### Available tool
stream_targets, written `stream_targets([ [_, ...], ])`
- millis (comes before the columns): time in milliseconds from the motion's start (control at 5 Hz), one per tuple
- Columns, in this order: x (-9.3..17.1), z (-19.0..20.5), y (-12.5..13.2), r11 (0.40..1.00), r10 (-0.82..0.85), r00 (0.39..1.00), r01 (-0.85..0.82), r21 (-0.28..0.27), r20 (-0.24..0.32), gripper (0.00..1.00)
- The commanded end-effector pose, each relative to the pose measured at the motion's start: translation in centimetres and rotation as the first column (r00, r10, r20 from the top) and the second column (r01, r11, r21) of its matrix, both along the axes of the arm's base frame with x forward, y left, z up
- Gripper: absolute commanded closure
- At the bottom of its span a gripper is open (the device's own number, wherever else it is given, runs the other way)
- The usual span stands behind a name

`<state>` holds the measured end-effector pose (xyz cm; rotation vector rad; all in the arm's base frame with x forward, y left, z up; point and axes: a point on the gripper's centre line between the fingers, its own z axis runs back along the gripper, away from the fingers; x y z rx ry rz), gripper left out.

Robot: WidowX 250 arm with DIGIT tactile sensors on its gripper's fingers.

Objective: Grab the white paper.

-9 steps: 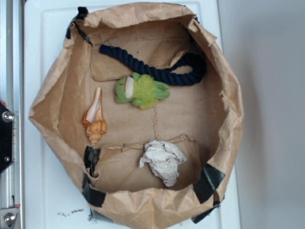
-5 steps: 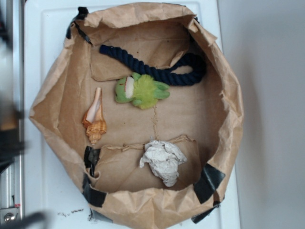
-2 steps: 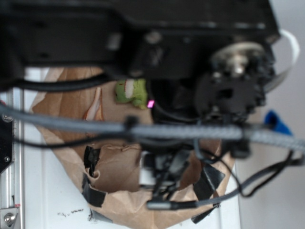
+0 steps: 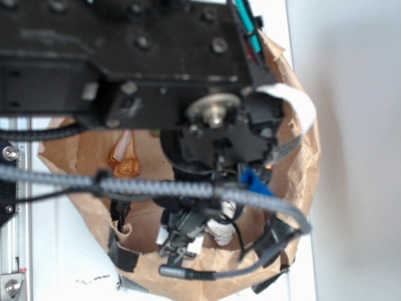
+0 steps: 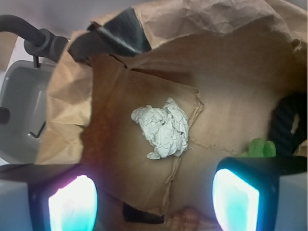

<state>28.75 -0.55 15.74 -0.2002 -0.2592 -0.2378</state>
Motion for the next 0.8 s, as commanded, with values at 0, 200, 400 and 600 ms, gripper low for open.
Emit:
stream_targets([
  [0, 0.3, 2.1, 0.3, 1.0, 0.022, 0.998, -0.023, 0.008, 0.057, 0.0],
  [200, 0.3, 2.1, 0.3, 1.0, 0.022, 0.998, -0.023, 0.008, 0.057, 0.0],
  [400, 1.8, -0.7, 1.7, 0.997, 0.05, 0.997, -0.053, 0.062, 0.061, 0.0],
  [600, 2.6, -2.6, 2.6, 0.995, 0.038, 0.996, -0.045, 0.087, 0.081, 0.0],
])
